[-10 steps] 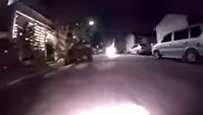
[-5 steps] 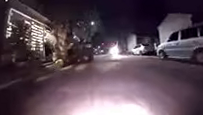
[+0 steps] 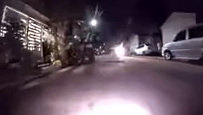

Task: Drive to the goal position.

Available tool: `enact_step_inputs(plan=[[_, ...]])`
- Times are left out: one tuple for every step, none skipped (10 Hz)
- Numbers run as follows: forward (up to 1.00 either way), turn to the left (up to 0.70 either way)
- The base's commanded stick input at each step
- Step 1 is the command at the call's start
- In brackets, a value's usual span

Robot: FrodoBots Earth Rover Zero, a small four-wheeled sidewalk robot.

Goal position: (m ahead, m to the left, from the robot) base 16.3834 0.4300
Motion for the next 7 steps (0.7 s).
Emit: enact_step_inputs(plan=[[1.00,0.00],[1.00,0.00],[1.00,0.00],[1.00,0.00],[1.00,-0.15],[1.00,-0.27],[1.00,-0.27]])
